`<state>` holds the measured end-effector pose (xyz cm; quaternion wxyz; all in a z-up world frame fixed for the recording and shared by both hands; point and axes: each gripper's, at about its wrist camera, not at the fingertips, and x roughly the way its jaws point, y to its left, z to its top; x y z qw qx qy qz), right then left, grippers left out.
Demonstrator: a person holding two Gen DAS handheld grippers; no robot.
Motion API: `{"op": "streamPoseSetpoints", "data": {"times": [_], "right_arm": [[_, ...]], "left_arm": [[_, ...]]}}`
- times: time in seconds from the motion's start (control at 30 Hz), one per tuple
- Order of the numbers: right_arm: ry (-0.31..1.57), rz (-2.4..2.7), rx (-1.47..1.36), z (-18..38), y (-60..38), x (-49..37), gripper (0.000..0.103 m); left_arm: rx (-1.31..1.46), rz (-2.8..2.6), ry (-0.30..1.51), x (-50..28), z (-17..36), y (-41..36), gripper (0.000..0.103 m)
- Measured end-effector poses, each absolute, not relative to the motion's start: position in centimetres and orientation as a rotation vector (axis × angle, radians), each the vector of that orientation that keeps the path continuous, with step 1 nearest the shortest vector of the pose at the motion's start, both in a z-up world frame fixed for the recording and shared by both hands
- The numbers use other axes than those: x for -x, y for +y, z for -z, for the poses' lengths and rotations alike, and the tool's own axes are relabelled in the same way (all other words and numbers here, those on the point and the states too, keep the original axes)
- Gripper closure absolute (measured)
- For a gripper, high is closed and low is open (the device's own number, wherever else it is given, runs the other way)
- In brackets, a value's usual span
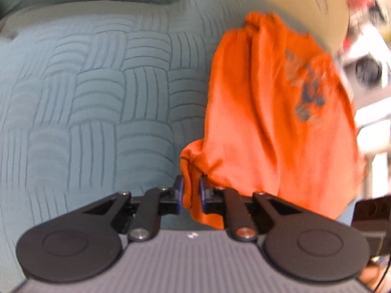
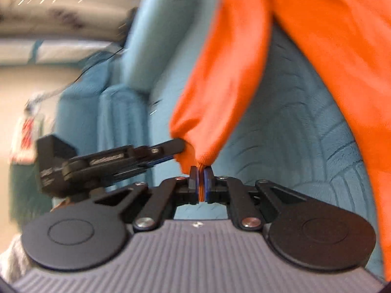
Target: Fold clothes
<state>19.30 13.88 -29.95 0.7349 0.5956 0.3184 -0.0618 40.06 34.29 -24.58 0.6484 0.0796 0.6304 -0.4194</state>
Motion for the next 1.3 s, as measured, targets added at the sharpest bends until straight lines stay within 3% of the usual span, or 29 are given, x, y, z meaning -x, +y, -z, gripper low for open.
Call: {"op": "streamPoseSetpoints", "data": {"times": [0.17,0.3,0.43,0.6,0.7,0.8,0.83,1.03,1.2,1.3], "right_arm": [[0.873,0.05,-1.144,25.1,15.4,-17.5,0.096],[1.034,0.022,-0.986,23.6,17.3,-17.2,0.095],[1.148,0.015,-0.849,25.0,20.0,-18.2,0.095],[1.151,-0.008,-0.677,24.2,21.6,-19.9,0.095],[1.072,-0.087,-0.601,21.3,22.1,-20.8,0.093],[1.077,-0.198,-0.587,19.8,21.7,-20.9,0.088],[1.148,-0.215,-0.603,20.1,21.1,-21.0,0.081],[1.402,-0.248,-0.598,18.4,16.7,-18.4,0.076],[1.413,-0.2,-0.454,13.5,12.5,-15.9,0.065],[1.366,-0.135,-0.304,8.6,8.9,-16.1,0.063]], "left_arm": [[-0.109,0.864,1.475,-34.9,23.5,38.2,0.089],[0.15,0.709,1.676,-32.1,26.7,42.5,0.088],[0.217,0.584,1.793,-30.6,30.5,44.8,0.082],[0.331,0.49,1.895,-30.4,32.8,47.0,0.082],[0.333,0.517,1.88,-31.1,32.0,47.1,0.072],[0.318,0.535,1.837,-32.0,30.7,47.0,0.054],[0.319,0.532,1.828,-32.3,30.3,47.1,0.051],[0.297,0.502,1.771,-33.4,27.0,49.2,0.042],[0.283,0.456,1.683,-33.7,23.1,52.1,0.025],[0.246,0.499,1.622,-34.1,21.7,52.5,0.024]]}}
